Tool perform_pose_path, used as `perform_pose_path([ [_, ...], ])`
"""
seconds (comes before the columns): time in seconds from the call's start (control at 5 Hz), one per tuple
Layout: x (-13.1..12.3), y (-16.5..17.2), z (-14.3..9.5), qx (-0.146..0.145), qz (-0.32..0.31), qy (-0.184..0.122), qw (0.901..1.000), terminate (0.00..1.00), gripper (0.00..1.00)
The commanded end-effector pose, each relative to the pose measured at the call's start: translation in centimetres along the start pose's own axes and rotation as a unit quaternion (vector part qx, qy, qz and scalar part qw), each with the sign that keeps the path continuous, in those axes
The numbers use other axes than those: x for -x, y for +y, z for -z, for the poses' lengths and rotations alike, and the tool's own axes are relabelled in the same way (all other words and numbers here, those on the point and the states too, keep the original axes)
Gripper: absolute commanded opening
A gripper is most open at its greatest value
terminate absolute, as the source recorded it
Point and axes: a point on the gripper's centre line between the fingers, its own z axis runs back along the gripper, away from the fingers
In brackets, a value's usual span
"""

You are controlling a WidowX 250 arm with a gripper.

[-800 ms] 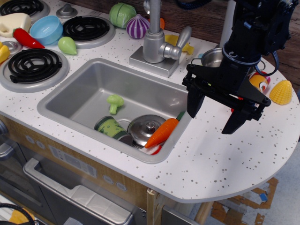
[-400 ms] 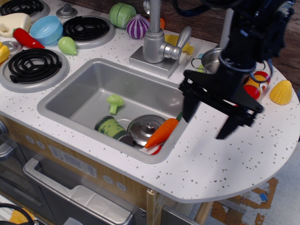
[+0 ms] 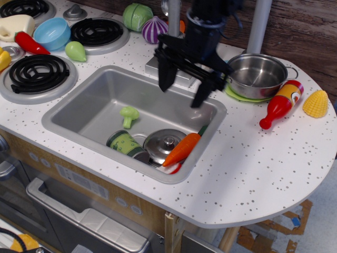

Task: Put broccoli in pot or pan

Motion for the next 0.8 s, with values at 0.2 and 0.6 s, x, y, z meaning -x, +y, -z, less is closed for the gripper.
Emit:
perform_pose_path([
  [0.2,-4.6,8.0,5.4,-0.032,-0.038,-0.098,0.9939,0.00,1.00],
  [0.6,-4.6,9.5,9.0,-0.032,-0.046,-0.124,0.9908,0.00,1.00],
])
